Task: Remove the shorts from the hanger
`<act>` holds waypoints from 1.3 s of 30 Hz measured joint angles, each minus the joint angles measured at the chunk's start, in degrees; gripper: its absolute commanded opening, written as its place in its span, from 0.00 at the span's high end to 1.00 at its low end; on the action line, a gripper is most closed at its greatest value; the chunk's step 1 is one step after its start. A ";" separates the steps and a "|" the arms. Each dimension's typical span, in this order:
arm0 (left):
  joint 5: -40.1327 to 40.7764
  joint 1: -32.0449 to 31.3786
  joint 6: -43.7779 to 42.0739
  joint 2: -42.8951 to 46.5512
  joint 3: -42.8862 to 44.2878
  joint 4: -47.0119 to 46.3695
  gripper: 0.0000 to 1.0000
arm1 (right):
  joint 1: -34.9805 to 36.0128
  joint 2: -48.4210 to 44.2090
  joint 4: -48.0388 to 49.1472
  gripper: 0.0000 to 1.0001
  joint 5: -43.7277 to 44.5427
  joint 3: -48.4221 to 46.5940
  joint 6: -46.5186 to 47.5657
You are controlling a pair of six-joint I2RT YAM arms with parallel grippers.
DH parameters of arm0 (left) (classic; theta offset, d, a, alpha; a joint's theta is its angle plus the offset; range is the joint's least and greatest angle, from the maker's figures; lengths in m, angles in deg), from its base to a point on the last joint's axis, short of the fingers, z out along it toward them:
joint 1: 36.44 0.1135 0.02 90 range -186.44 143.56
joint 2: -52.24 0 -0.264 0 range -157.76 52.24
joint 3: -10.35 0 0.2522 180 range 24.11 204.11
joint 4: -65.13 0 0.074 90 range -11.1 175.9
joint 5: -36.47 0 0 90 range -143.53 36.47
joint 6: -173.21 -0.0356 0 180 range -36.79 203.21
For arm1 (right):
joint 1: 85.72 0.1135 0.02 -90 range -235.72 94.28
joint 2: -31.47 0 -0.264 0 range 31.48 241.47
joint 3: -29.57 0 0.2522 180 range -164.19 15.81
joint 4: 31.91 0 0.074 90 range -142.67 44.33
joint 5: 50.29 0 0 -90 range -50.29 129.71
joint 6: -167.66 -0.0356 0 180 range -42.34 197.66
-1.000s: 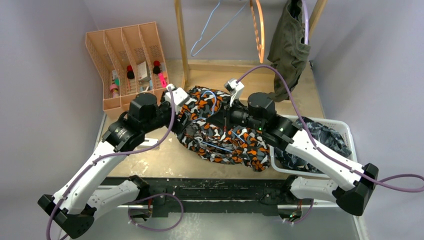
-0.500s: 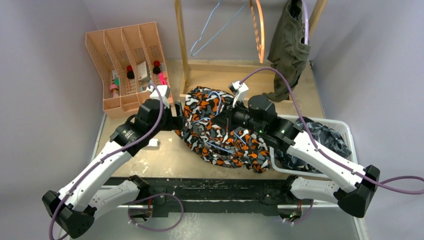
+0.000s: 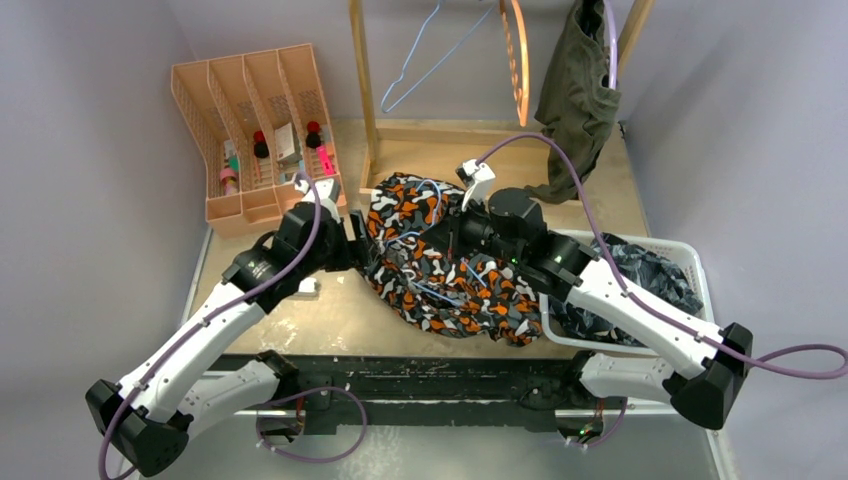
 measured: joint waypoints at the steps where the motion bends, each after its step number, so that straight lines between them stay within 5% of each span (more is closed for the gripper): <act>1: 0.20 0.00 -0.50 -0.13 0.04 1.09 0.24 | 0.00 0.39 0.04 1.00 0.04 -0.02 -0.15; 8: -5.68 0.00 0.48 -5.03 0.24 -0.46 0.28 | 0.00 0.94 0.52 1.00 -0.66 -0.02 -0.50; 16: -8.04 0.00 3.65 -6.91 -0.83 -4.13 0.60 | 0.00 1.77 0.44 1.00 -1.20 -1.09 -0.26; 25: -3.41 0.00 3.26 -7.82 -0.83 -2.32 0.71 | 0.00 1.75 0.04 1.00 -2.05 -1.33 0.13; 33: -1.05 0.00 2.95 -8.66 -0.83 -2.01 1.00 | 0.00 0.33 -0.85 1.00 -3.28 -1.22 1.11; 39: -1.31 0.00 1.66 -8.66 -0.83 -1.99 1.00 | 0.02 -0.48 -2.49 1.00 -3.48 -0.61 1.97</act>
